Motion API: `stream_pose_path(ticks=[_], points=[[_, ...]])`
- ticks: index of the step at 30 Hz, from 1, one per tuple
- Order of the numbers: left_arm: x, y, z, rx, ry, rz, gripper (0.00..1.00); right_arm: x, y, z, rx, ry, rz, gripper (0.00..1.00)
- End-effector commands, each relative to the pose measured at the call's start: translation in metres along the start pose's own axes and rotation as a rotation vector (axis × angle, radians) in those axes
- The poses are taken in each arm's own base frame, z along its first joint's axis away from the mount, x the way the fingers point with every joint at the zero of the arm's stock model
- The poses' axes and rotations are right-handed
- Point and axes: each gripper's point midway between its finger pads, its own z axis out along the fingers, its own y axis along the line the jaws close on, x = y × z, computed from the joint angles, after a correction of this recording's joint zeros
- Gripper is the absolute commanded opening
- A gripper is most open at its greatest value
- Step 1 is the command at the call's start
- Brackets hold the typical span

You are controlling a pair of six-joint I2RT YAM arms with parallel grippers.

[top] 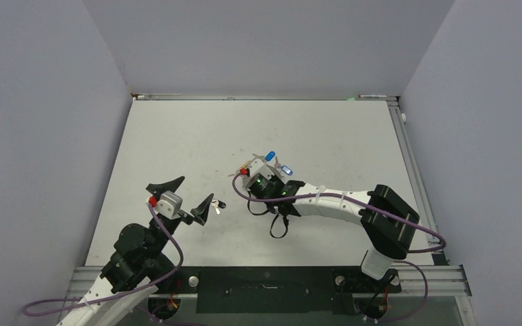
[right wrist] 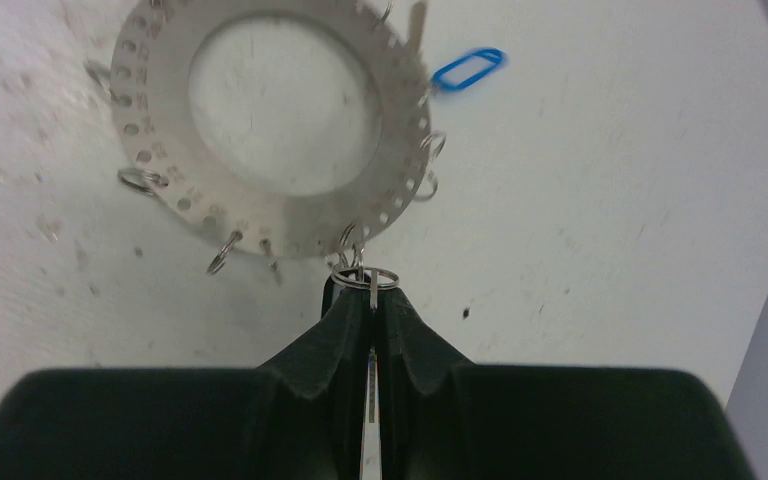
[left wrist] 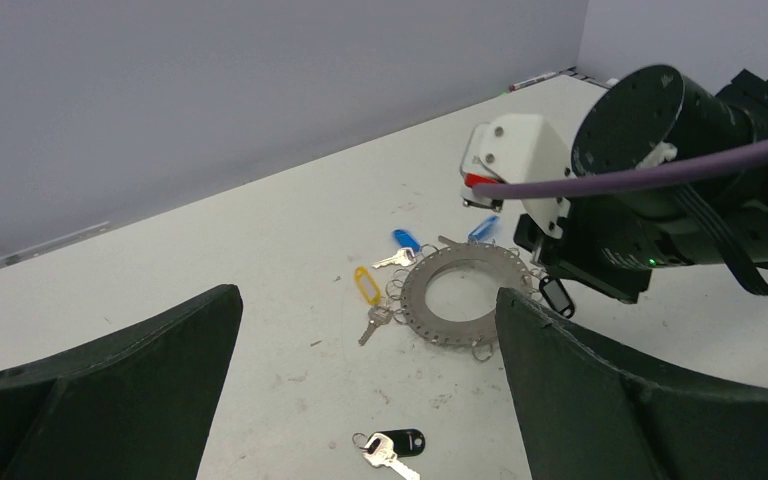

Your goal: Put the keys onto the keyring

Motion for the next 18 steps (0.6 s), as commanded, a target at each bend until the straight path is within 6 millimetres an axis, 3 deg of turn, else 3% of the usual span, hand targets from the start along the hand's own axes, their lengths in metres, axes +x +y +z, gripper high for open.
stream_pose_path(ticks=[1,18], points=[[-0.010,-0.001,0.001,0.011,-0.012,-0.011,0.96,-0.016,-0.018,-0.029,-0.005,-0.076,0.173,0.05],[-0.007,-0.004,0.002,0.022,0.001,-0.012,0.96,0.024,-0.003,-0.038,-0.097,0.029,0.221,0.05]])
